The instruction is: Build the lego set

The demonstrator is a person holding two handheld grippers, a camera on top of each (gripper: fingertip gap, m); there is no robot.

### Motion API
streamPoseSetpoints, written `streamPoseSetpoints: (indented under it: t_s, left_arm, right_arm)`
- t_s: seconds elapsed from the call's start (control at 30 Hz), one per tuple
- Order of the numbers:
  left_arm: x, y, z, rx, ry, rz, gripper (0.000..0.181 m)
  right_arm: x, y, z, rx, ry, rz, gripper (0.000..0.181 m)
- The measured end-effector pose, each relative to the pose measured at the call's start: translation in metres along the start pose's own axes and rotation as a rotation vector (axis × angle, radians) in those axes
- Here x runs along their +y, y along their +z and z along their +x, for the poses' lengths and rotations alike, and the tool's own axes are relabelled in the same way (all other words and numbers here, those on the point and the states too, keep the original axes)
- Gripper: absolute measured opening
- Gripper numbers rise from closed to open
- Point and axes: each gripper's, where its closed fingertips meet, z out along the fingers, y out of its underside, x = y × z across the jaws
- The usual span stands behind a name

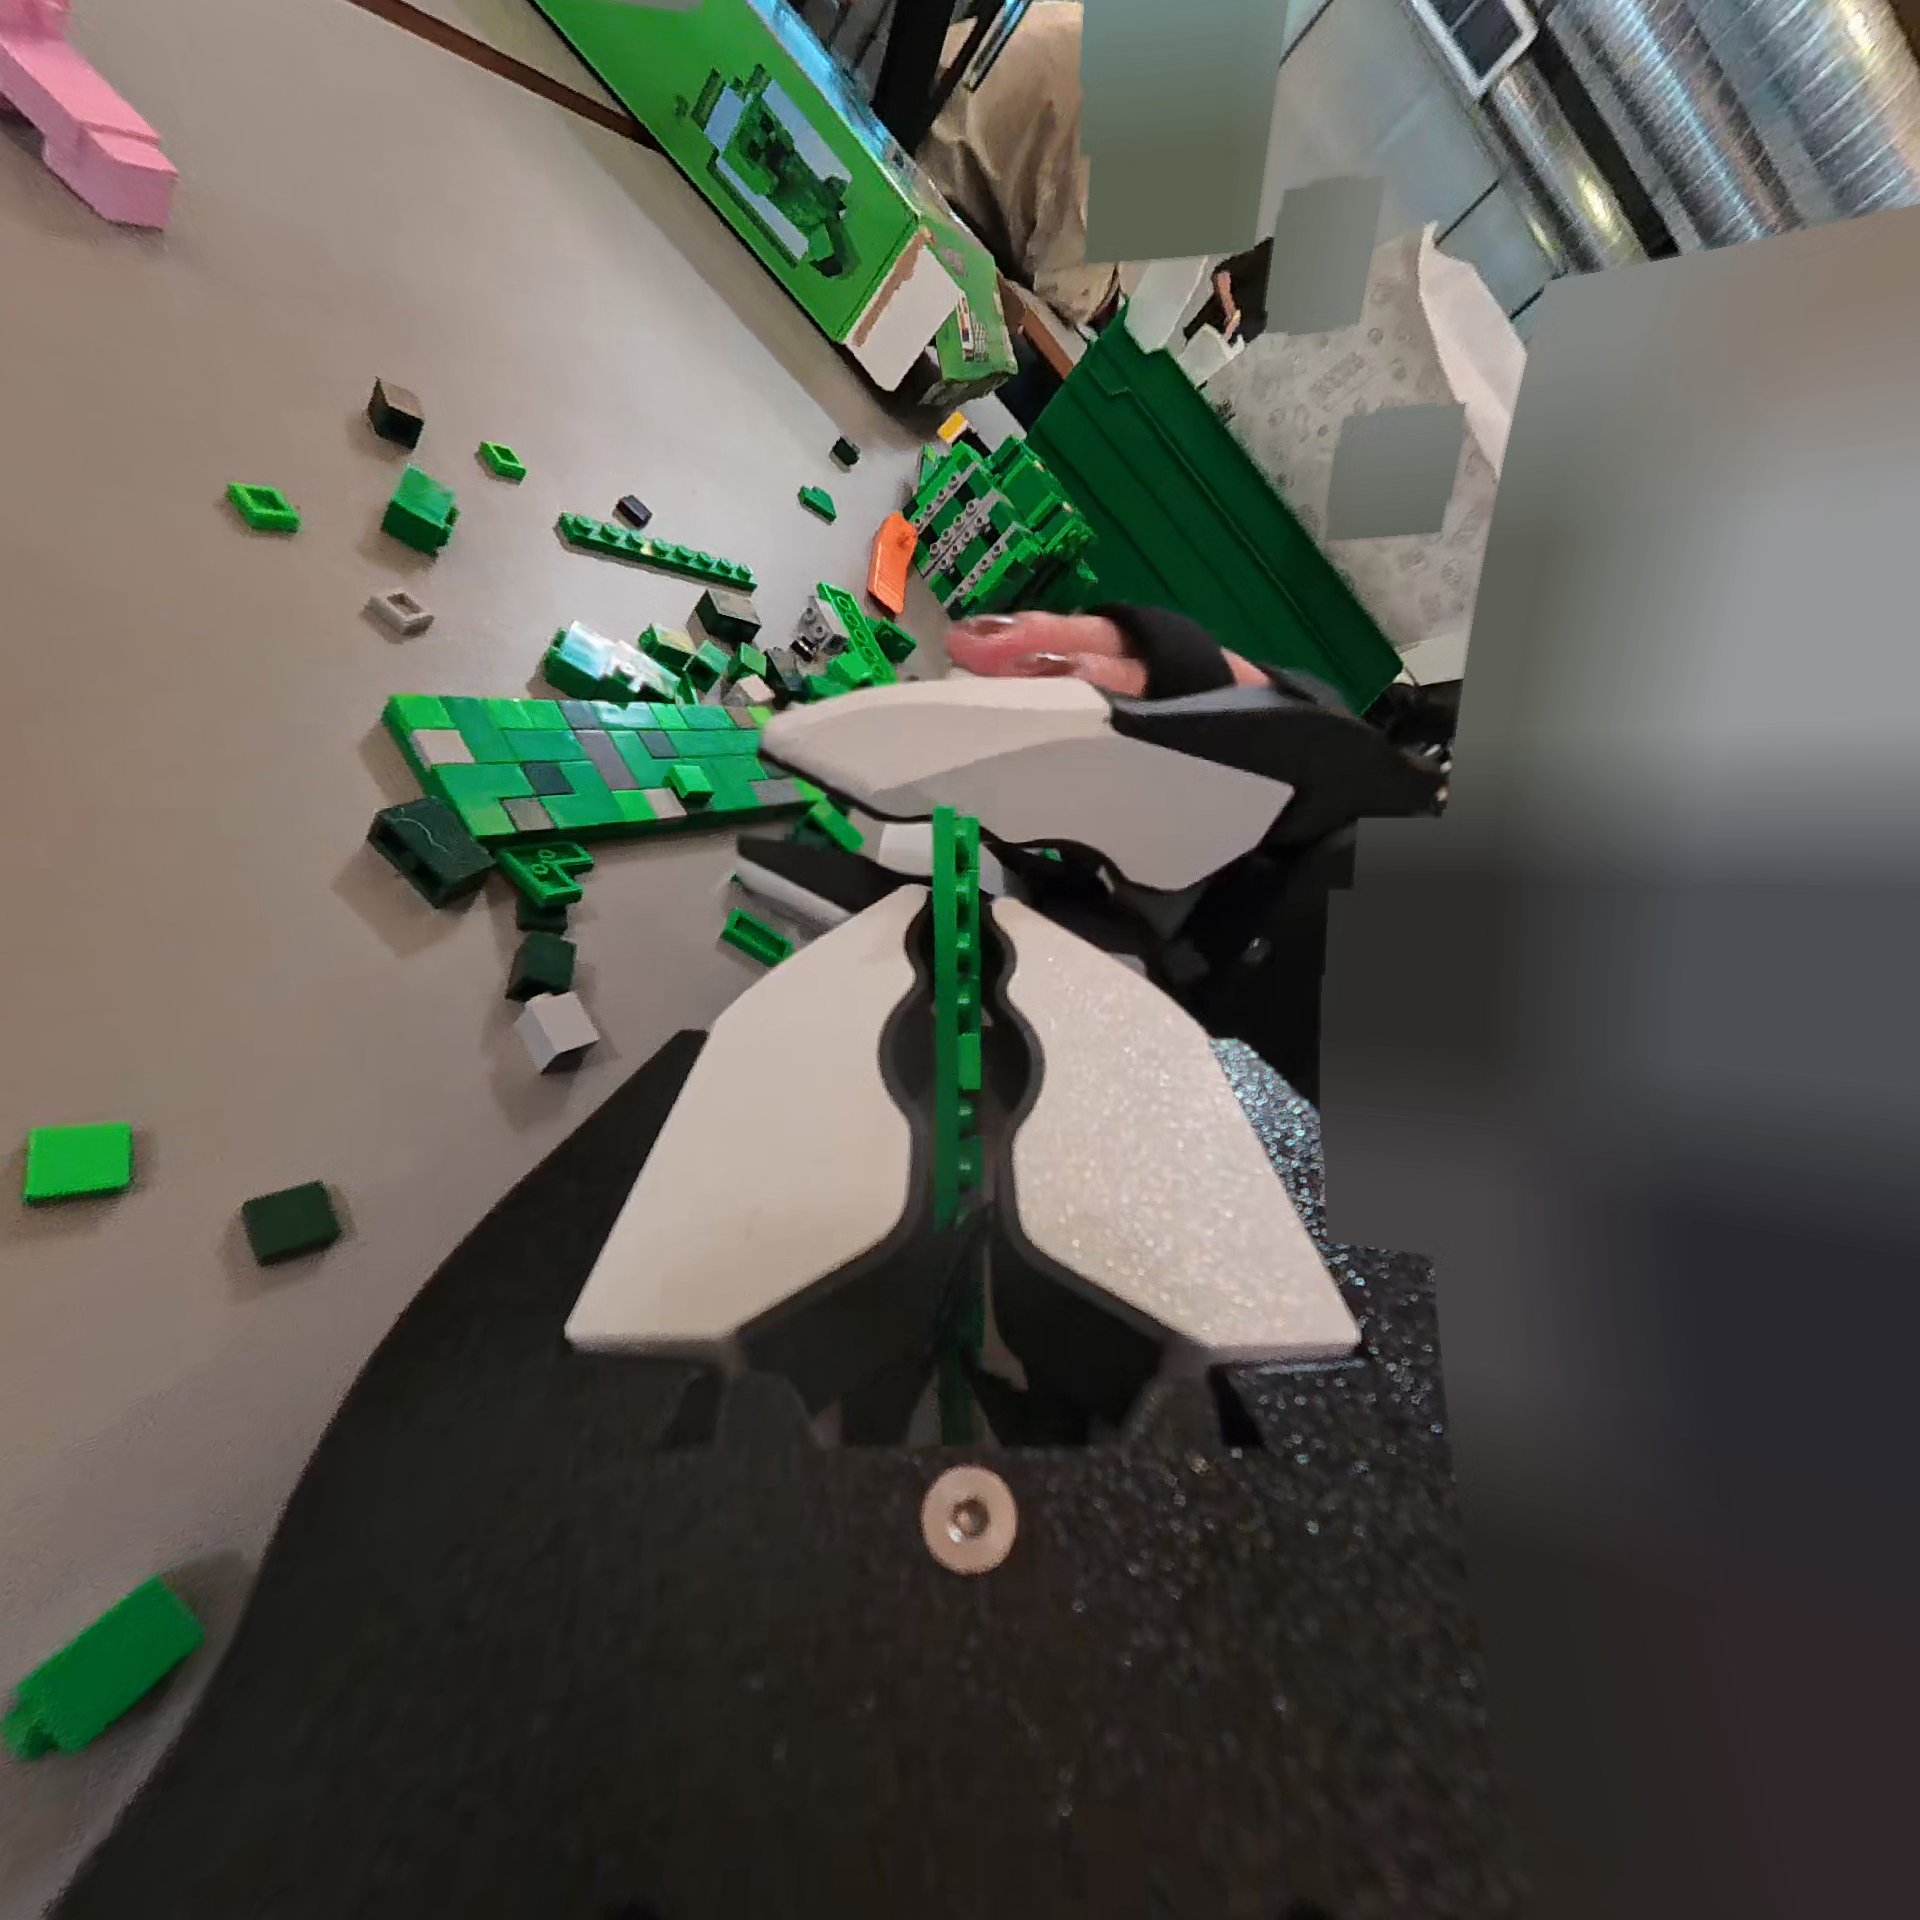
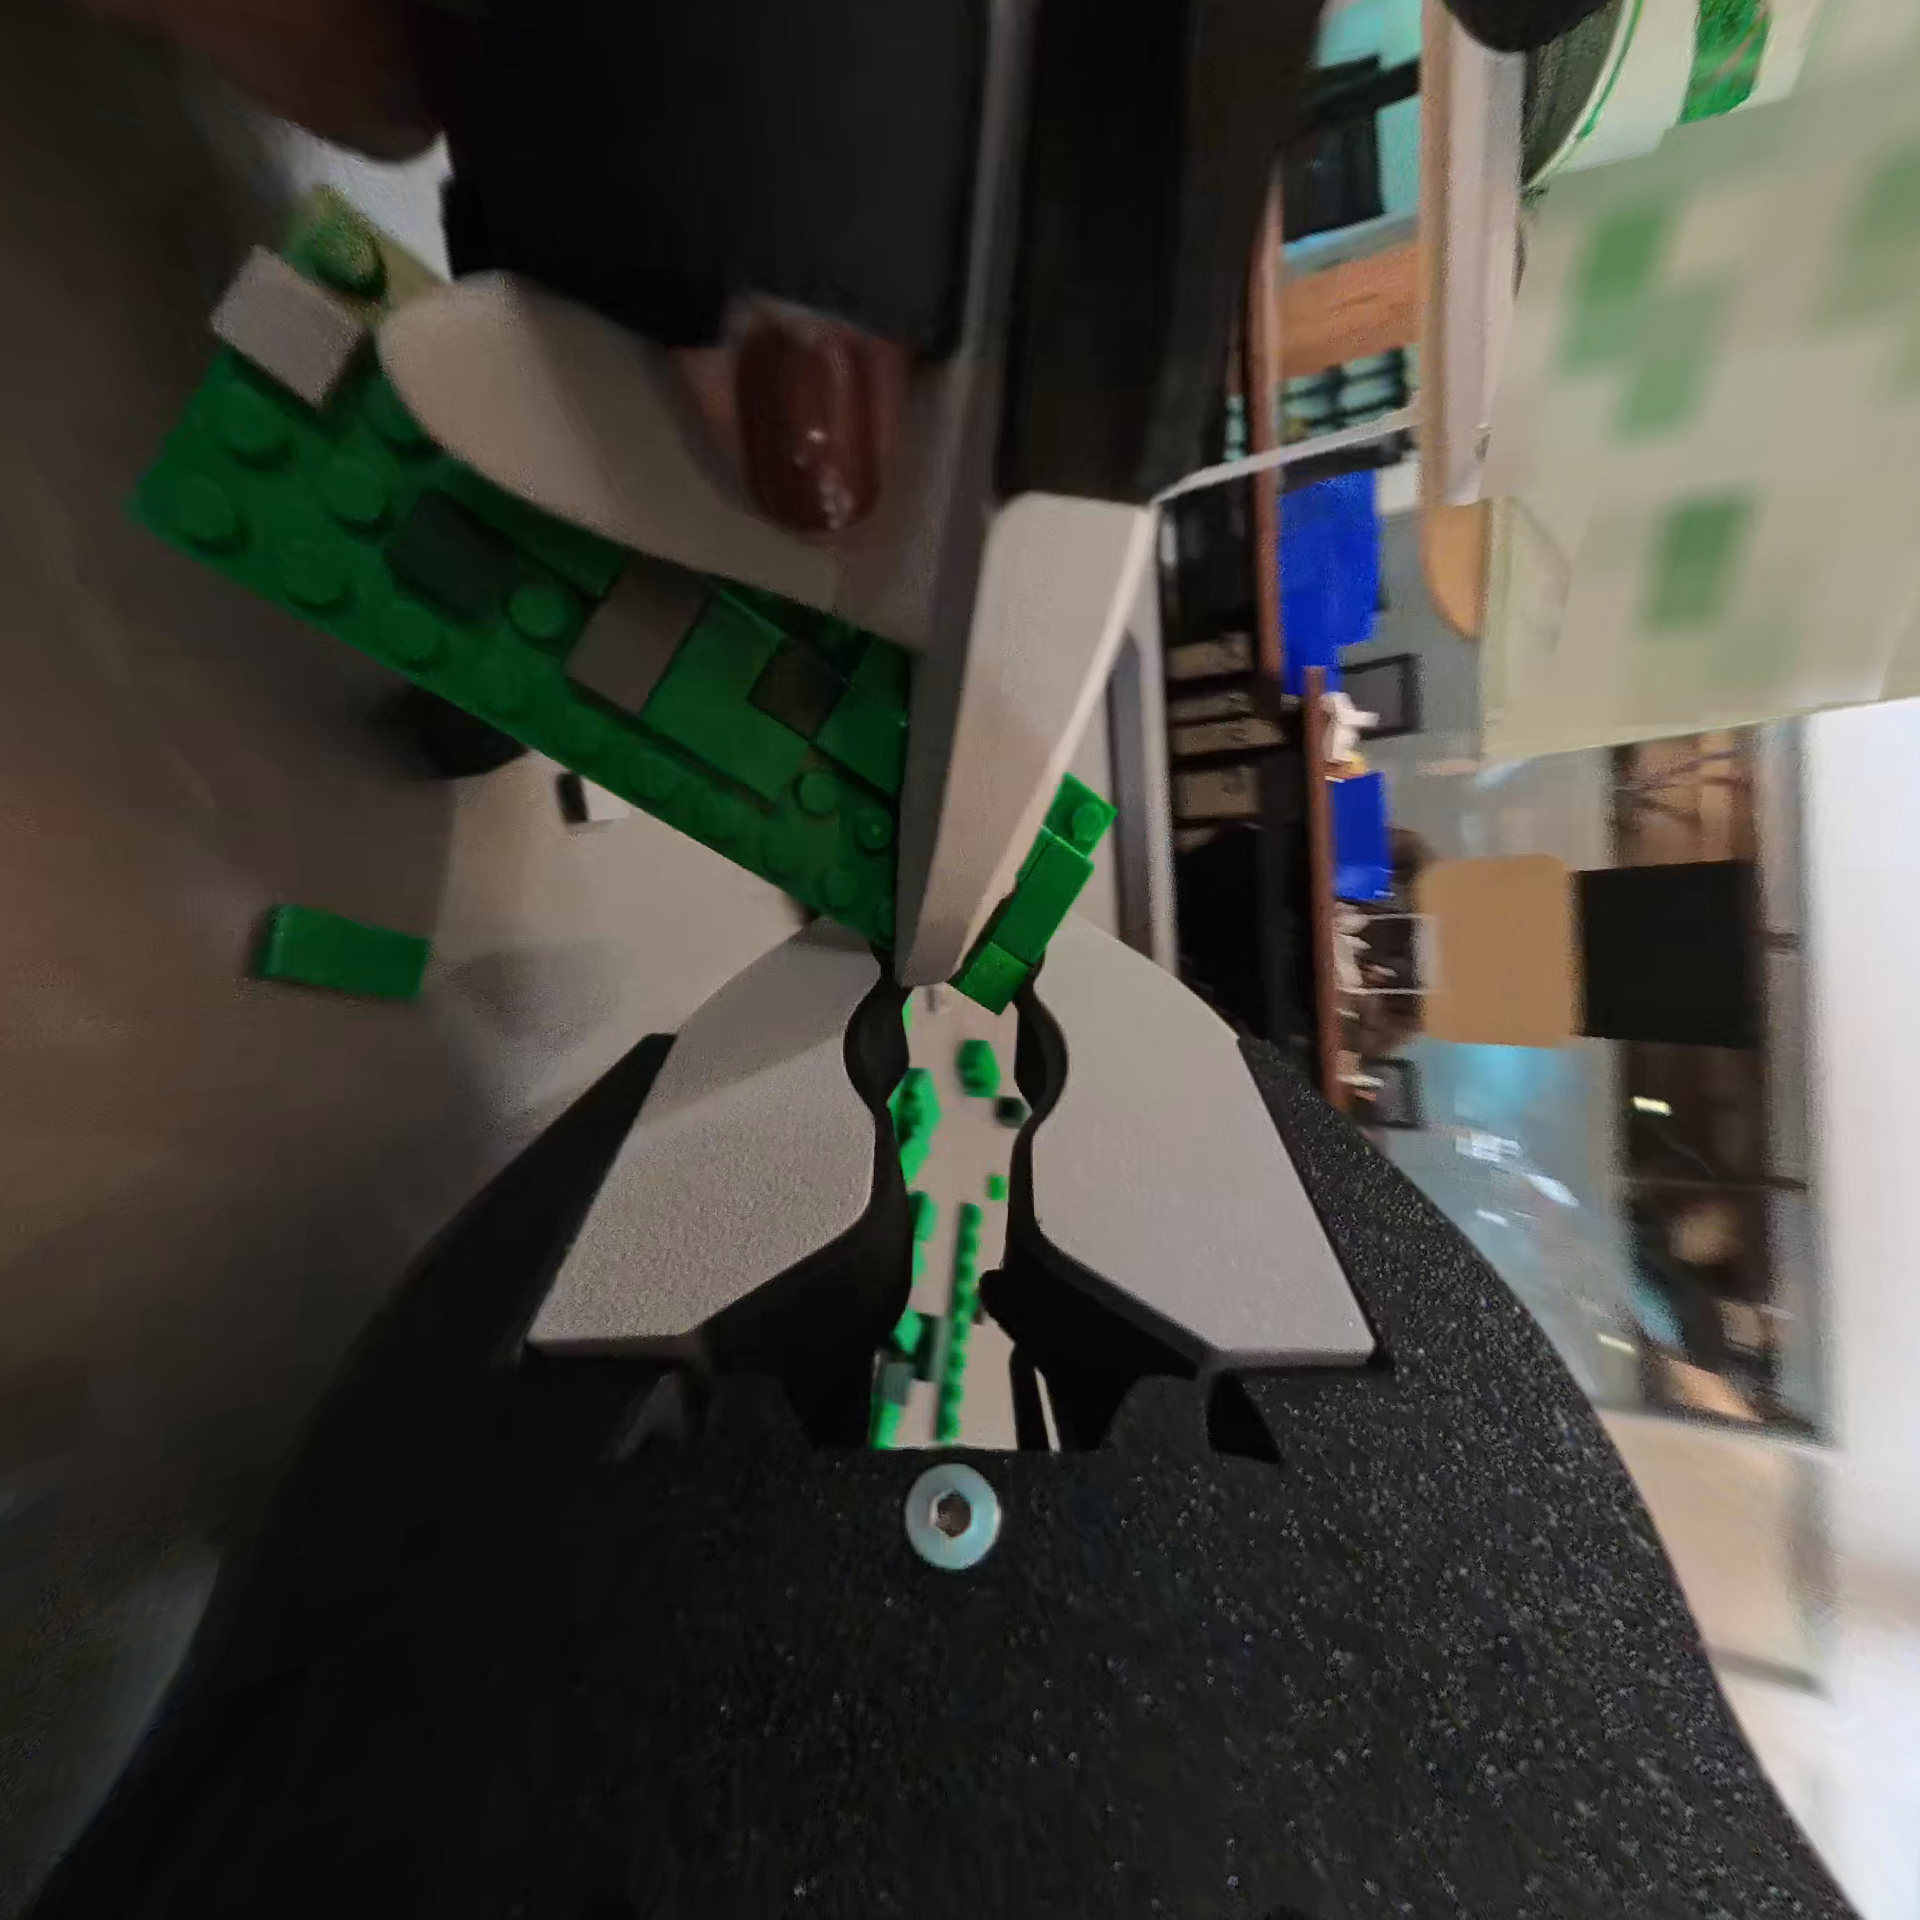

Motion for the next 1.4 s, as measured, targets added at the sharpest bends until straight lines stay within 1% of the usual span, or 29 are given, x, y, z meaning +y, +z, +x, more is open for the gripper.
streamPoseSetpoints:
  t_s: [0.1, 0.17, 0.23, 0.3, 0.37, 0.47, 0.53, 0.63, 0.77, 0.83, 0.9, 0.93, 1.03, 1.1, 1.17, 1.3, 1.4]
  left_arm:
    - [0.007, 0.004, 0.001, -0.017, 0.078, -0.058, 0.006]
    - [0.009, 0.005, 0.001, -0.037, 0.138, -0.078, 0.006]
    - [0.004, 0.004, 0.004, -0.034, 0.172, -0.05, 0.005]
    - [-0.003, 0.0, 0.002, -0.057, 0.186, -0.007, 0.005]
    - [-0.011, -0.006, 0.001, -0.059, 0.187, 0.043, 0.005]
    - [-0.016, -0.01, 0.002, -0.035, 0.17, 0.079, 0.005]
    - [-0.016, -0.01, 0.005, -0.001, 0.162, 0.087, 0.005]
    - [-0.013, -0.008, 0.009, 0.03, 0.173, 0.064, 0.005]
    - [-0.013, -0.009, 0.017, 0.07, 0.227, 0.065, 0.005]
    - [-0.014, -0.01, 0.022, 0.099, 0.259, 0.067, 0.005]
    - [-0.013, -0.01, 0.031, 0.135, 0.307, 0.064, 0.005]
    - [-0.011, -0.01, 0.035, 0.151, 0.336, 0.055, 0.005]
    - [-0.004, -0.006, 0.043, 0.171, 0.416, 0.022, 0.005]
    - [-0.002, -0.005, 0.046, 0.185, 0.435, 0.013, 0.005]
    - [-0.001, -0.005, 0.046, 0.187, 0.438, 0.007, 0.005]
    - [0.003, -0.004, 0.045, 0.204, 0.399, -0.027, 0.007]
    - [0.006, -0.007, 0.038, 0.176, 0.38, -0.072, 0.015]
  right_arm:
    - [-0.002, -0.007, -0.018, -0.191, 0.11, 0.091, 0.025]
    - [0.006, -0.01, -0.023, -0.254, 0.111, 0.078, 0.027]
    - [0.014, -0.012, -0.027, -0.315, 0.128, 0.054, 0.029]
    - [0.017, -0.015, -0.023, -0.333, 0.194, 0.064, 0.028]
    - [0.014, -0.018, -0.011, -0.313, 0.273, 0.114, 0.026]
    - [0.002, -0.026, 0.003, -0.302, 0.396, 0.221, 0.023]
    - [-0.006, -0.03, 0.006, -0.325, 0.46, 0.277, 0.023]
    - [-0.016, -0.036, 0.009, -0.381, 0.575, 0.362, 0.023]
    - [-0.017, -0.045, 0.023, -0.445, 0.765, 0.464, 0.019]
    - [-0.023, -0.055, 0.031, -0.52, 0.884, 0.561, 0.016]
    - [-0.03, -0.065, 0.033, -0.631, 0.982, 0.64, 0.016]
    - [-0.032, -0.068, 0.032, -0.673, 1.003, 0.658, 0.016]
    - [-0.035, -0.071, 0.027, -0.728, 1.011, 0.671, 0.018]
    - [-0.039, -0.074, 0.022, -0.772, 1.005, 0.676, 0.017]
    - [-0.041, -0.077, 0.02, -0.801, 0.999, 0.694, 0.007]
    - [-0.039, -0.077, 0.017, -0.816, 0.97, 0.66, 0.007]
    - [-0.035, -0.079, 0.02, -0.826, 0.988, 0.66, 0.006]
